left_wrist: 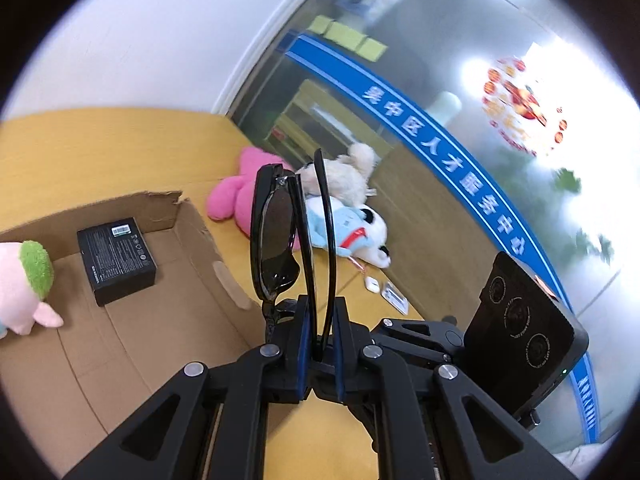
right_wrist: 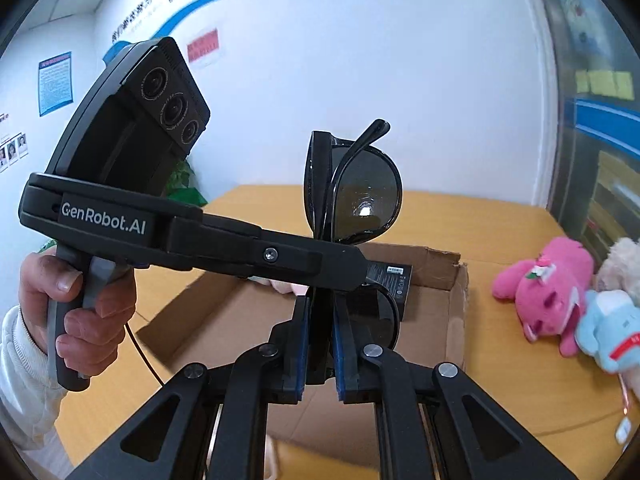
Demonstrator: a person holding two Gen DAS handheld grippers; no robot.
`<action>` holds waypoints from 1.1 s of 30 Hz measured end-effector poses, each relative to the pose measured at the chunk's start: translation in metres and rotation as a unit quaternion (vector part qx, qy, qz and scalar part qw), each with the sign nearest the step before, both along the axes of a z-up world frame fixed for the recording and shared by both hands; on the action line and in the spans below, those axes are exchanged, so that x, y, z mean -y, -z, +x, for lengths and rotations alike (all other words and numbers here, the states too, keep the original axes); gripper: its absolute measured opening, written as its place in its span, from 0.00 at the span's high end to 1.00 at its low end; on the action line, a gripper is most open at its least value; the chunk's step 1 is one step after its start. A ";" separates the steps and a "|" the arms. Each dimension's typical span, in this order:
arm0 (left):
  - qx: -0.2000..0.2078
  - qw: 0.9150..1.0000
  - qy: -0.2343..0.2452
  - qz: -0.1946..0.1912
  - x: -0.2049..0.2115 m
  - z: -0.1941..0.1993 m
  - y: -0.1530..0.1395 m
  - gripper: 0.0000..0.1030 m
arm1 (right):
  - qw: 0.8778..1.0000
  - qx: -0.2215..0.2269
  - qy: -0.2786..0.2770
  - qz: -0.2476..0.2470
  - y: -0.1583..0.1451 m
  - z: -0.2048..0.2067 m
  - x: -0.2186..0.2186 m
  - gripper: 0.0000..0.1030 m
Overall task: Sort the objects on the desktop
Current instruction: 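Carry the sunglasses into the cardboard box and open both grippers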
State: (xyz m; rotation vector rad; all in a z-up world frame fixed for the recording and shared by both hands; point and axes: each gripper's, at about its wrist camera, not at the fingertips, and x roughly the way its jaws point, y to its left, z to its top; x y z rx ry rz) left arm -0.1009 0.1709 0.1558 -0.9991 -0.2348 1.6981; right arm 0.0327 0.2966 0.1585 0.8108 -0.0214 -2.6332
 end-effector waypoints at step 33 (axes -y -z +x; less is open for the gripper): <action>0.242 0.962 -0.080 -0.096 -0.049 -0.097 0.184 0.56 | 0.939 0.340 0.055 0.023 0.178 -0.149 -0.032 0.56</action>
